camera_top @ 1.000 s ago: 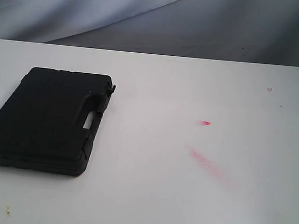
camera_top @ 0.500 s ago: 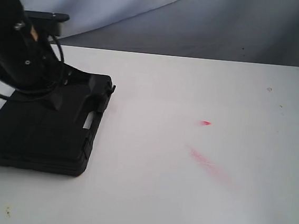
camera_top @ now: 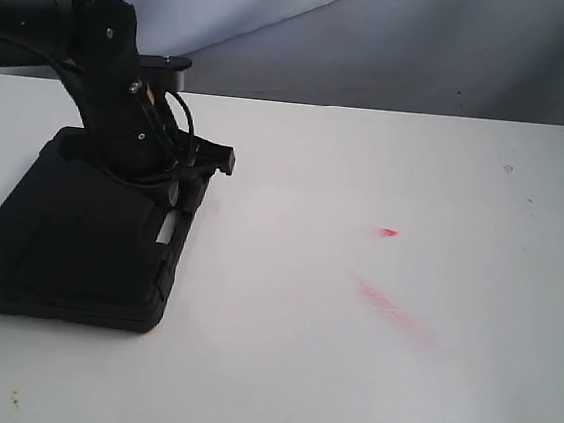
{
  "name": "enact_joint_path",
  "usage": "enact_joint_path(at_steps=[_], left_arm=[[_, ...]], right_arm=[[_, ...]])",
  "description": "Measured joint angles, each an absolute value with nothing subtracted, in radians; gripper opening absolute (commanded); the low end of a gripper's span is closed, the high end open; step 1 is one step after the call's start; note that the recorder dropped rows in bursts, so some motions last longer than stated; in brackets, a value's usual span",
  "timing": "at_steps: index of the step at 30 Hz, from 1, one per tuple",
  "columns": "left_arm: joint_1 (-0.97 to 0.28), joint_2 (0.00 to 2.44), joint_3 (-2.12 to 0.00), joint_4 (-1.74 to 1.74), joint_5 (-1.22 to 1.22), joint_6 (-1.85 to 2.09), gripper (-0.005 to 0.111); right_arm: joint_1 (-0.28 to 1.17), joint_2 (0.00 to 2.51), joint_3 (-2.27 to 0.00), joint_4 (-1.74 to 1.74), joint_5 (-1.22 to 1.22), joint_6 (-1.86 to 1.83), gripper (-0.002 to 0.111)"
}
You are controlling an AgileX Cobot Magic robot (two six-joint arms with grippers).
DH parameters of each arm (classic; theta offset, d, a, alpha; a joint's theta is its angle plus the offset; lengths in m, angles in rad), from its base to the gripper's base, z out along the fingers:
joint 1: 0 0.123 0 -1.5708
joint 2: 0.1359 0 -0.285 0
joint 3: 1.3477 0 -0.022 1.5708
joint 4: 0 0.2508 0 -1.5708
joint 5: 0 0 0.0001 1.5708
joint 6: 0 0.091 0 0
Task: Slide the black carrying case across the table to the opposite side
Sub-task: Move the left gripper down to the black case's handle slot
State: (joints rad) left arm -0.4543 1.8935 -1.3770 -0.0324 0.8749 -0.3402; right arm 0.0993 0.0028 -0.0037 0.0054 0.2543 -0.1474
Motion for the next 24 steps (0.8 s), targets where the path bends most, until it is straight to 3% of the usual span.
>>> enact_joint_path(at_steps=[6, 13, 24], left_arm=[[-0.454, 1.902, -1.391, -0.032, 0.803, -0.350, 0.008], [-0.454, 1.984, -1.417, -0.036, 0.810, -0.356, 0.039], [-0.454, 2.056, -1.485, -0.012, 0.857, -0.421, 0.039]], right_arm=[[0.099, 0.003, -0.004, 0.005, 0.254, -0.147, 0.000], [0.099, 0.003, -0.004, 0.005, 0.254, -0.147, 0.000], [0.099, 0.003, -0.004, 0.005, 0.254, -0.147, 0.000]])
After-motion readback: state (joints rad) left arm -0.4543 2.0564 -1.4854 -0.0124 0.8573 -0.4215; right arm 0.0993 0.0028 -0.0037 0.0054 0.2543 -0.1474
